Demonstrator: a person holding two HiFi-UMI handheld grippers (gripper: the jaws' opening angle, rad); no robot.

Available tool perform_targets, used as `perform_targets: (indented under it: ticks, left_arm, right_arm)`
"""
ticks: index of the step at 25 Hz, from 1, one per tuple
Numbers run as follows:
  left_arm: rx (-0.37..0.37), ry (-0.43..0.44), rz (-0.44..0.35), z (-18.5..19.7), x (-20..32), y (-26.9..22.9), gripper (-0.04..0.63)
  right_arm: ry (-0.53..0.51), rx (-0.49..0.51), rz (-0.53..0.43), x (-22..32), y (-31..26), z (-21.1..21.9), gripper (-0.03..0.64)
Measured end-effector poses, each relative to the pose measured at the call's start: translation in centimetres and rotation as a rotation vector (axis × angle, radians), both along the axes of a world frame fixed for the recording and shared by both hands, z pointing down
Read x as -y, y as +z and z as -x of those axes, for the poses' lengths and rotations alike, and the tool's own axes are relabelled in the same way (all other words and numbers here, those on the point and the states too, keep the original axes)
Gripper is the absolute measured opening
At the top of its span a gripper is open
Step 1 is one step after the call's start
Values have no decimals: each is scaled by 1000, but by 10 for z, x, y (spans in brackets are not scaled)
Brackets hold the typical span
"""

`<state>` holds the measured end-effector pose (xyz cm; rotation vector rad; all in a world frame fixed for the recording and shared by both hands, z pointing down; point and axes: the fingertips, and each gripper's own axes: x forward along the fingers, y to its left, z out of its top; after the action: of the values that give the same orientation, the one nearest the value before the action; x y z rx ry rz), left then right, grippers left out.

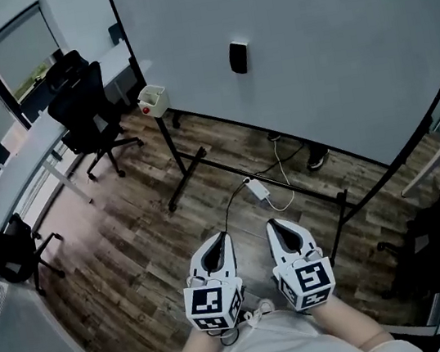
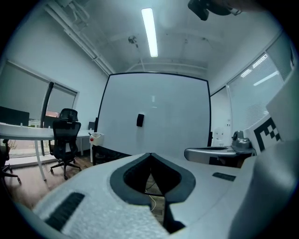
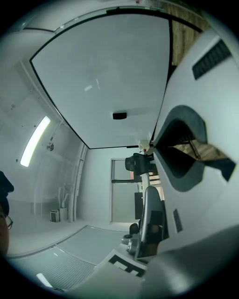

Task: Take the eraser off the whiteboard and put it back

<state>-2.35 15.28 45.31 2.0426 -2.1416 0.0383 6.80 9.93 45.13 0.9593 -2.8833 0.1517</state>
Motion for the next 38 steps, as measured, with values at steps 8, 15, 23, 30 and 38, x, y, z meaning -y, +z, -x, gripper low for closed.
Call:
perform_targets:
  ticks: [8, 15, 23, 30, 38]
  left_arm:
    - [-1, 82, 29, 23, 97, 7, 17]
    - [-3, 189, -1, 68, 199, 0, 17]
    - [41, 380, -49, 105, 312, -28, 17]
    - [77, 502, -88, 110, 375, -40, 18]
    - [28, 482, -85, 104, 419, -43, 20]
  right_arm:
    - [75, -8, 33, 92, 11, 21, 28]
    - [233, 9, -2, 179, 3, 47, 28]
    - [410, 34, -12, 267, -13, 88, 28]
    - [524, 44, -32, 313, -18, 102, 28]
    - [545, 2, -16, 342, -15, 94, 28]
